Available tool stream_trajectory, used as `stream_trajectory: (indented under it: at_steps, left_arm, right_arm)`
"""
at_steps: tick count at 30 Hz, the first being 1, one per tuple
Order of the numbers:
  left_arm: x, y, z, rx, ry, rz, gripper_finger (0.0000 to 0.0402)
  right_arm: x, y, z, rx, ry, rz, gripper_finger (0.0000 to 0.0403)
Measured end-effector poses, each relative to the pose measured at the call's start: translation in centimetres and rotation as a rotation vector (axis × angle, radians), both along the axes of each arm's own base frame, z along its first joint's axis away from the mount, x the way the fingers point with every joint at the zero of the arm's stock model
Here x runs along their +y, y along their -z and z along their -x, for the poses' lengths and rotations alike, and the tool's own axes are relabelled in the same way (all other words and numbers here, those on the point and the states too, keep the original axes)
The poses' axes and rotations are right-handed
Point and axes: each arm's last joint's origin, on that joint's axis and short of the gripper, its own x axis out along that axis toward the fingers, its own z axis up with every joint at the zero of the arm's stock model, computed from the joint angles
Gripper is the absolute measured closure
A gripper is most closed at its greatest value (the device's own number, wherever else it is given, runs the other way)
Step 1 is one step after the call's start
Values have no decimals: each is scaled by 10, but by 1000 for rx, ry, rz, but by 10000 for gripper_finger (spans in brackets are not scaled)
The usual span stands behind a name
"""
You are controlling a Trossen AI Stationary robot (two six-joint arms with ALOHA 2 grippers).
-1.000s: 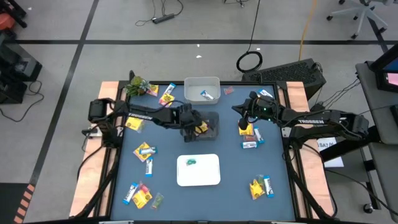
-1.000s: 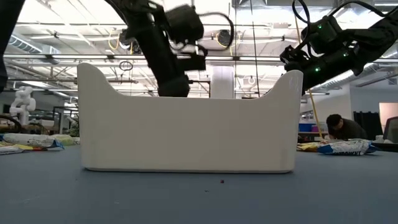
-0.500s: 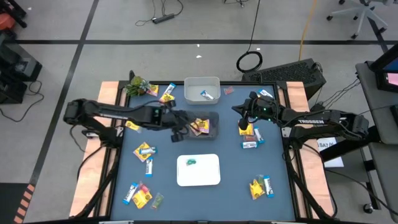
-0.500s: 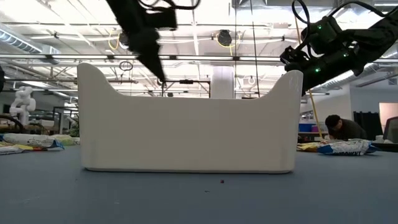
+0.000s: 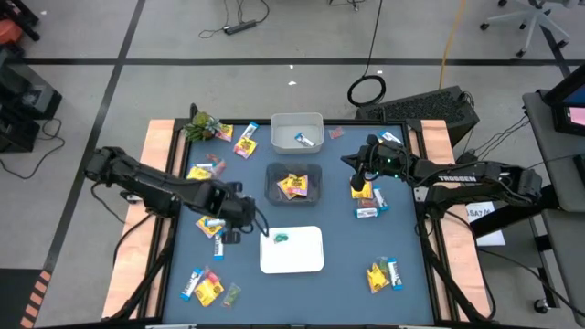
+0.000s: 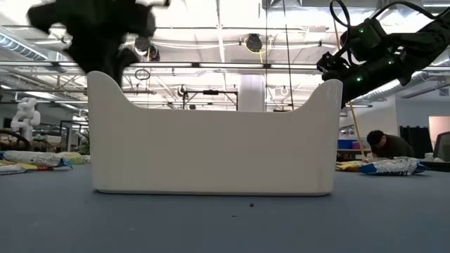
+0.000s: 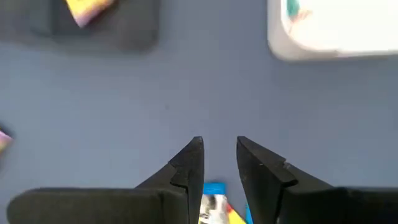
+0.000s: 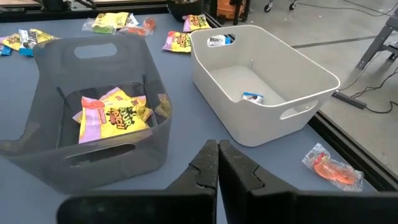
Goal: Sort candy
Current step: Put the white chocolate bar into the gray bin
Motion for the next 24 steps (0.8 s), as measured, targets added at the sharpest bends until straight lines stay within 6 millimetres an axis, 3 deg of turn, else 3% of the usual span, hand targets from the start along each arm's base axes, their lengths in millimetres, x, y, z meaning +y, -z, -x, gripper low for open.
stream_trajectory:
  at_steps: [4, 8, 24]
  left_arm:
    - [-5, 35, 18, 84, -44, 46, 299]
    - [-2, 56, 32, 153, -118, 44, 299]
    - [13, 75, 37, 217, -184, 22, 287]
  right_arm:
    - [0, 0, 0, -1, 1, -1, 403]
    - [0, 0, 0, -1, 1, -2, 403]
    - [0, -1, 0, -9, 1, 2, 403]
